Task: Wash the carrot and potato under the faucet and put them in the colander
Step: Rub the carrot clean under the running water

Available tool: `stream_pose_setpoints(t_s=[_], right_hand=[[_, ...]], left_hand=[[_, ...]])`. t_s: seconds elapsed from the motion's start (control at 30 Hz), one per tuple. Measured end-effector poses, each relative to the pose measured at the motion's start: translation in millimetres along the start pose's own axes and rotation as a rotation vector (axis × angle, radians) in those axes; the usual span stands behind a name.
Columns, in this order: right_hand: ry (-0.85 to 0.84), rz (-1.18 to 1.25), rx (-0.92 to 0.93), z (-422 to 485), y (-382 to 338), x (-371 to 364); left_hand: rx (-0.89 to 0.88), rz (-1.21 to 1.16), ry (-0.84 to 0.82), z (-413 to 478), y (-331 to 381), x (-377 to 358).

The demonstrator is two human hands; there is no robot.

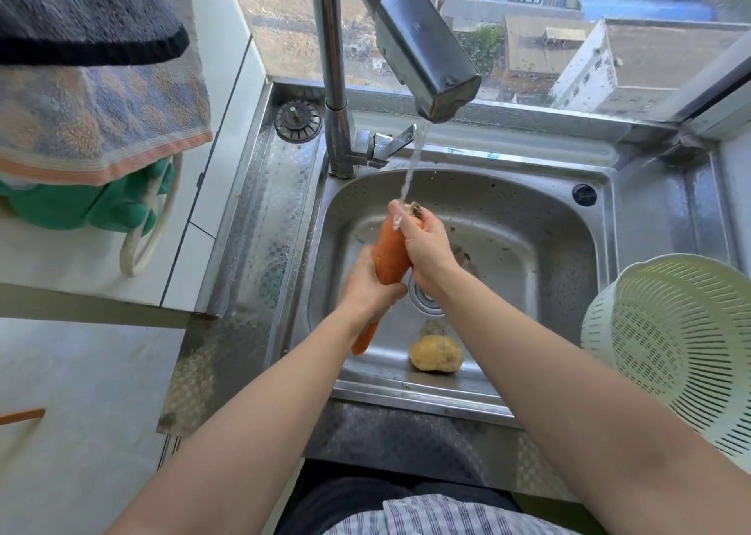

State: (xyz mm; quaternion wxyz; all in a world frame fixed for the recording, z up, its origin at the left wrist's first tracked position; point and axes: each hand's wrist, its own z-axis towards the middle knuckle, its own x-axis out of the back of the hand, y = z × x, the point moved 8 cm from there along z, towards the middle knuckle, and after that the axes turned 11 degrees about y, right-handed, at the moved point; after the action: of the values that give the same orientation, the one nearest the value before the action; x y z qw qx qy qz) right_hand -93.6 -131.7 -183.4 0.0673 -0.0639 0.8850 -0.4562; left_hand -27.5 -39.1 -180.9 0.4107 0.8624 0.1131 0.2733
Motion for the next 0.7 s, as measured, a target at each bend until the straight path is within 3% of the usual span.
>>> stream_pose_setpoints(t_s=[0.17, 0.27, 0.37, 0.47, 0.6, 0.7], right_hand=[[-0.237, -0.036, 0.001, 0, 8, 0], [-0.034, -0.103, 0.035, 6, 8, 11], [0.135, 0.000, -0.036, 10, 4, 20], [0.117, 0.010, -0.080, 9, 8, 19], [0.109, 0.114, -0.136, 7, 14, 20], [0.169, 0.176, -0.165, 10, 9, 25]], left_hand=[[-0.048, 0.096, 0.022, 6, 0, 6], [-0.034, 0.076, -0.095, 6, 3, -1], [0.076, -0.143, -0.292, -4, 7, -13], [0.154, -0.268, -0.296, -7, 7, -15], [0.172, -0.244, -0.197, 0, 5, -13], [0.241, -0.414, -0.330, -7, 6, -19]])
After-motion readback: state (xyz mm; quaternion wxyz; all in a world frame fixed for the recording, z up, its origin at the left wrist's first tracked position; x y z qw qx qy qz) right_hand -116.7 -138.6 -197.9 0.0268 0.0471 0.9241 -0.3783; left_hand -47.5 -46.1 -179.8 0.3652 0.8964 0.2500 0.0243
